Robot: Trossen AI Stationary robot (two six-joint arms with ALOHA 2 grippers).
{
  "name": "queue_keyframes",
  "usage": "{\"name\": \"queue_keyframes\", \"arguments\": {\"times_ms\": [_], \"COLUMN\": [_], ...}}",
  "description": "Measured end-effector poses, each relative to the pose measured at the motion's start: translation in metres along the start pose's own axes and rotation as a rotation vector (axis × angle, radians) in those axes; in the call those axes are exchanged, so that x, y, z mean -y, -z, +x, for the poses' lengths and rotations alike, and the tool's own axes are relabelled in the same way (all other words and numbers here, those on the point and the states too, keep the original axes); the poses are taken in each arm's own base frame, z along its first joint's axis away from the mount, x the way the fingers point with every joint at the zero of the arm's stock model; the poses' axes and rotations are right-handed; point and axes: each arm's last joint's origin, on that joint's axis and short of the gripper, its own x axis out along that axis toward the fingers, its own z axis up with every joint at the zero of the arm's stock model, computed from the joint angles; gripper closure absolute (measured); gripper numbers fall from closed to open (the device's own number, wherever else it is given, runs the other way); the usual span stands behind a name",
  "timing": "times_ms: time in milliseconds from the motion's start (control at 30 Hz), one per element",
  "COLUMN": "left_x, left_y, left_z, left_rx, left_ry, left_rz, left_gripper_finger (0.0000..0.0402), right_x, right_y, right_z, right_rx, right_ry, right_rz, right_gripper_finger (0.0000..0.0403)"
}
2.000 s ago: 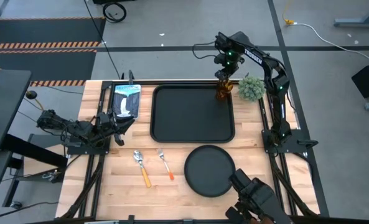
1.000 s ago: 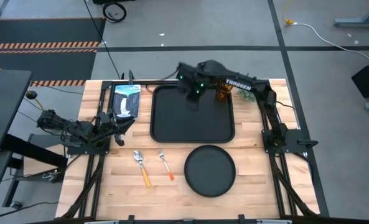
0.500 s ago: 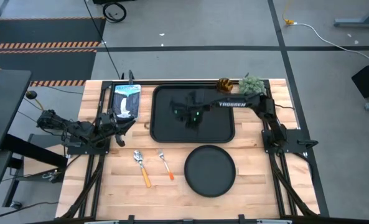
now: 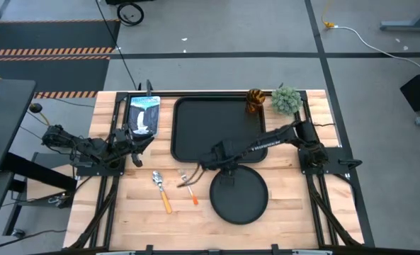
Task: Pick and place plate/cup/fork/spoon on tray
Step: Put the black plate on the black serving tray to the bottom of the brown glass
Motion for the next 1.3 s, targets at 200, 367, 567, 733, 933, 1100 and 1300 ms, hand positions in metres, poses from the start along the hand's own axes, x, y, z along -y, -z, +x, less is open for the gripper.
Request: {"name": "queue_keyframes", "arguments": {"times_ms": [200, 367, 567, 733, 933, 1100, 1300], "left_x": [0.0, 0.0, 0.0, 0.0, 0.0, 0.0, 0.0], "left_y": [0.0, 0.0, 0.0, 0.0, -0.002, -0.003, -0.003], "left_z": [0.0, 0.0, 0.0, 0.0, 0.0, 0.0, 0.0], "left_rx": [-0.002, -0.002, -0.001, 0.001, 0.014, 0.021, 0.021], "left_ry": [0.0, 0.0, 0.0, 0.0, -0.003, -0.009, -0.009], "left_rz": [0.006, 0.006, 0.004, -0.003, -0.017, -0.024, -0.024], "left_gripper_finger": [0.0322, 0.0322, 0.0322, 0.0322, 0.0322, 0.0322, 0.0322], "right_x": [-0.017, -0.019, -0.016, -0.007, -0.003, -0.007, -0.016], "right_y": [0.028, 0.057, 0.09, 0.114, 0.114, 0.093, 0.067], "right_z": [-0.006, -0.016, -0.013, -0.006, -0.002, 0.006, 0.014], "right_rx": [0.02, 0.09, 0.196, 0.24, 0.319, 0.358, 0.353], "right_ry": [0.066, 0.09, 0.013, -0.036, -0.089, -0.105, -0.092], "right_rz": [0.048, 0.148, 0.262, 0.352, 0.382, 0.339, 0.269], "right_gripper_finger": [0.0282, 0.0282, 0.0282, 0.0282, 0.0282, 0.0282, 0.0283]}}
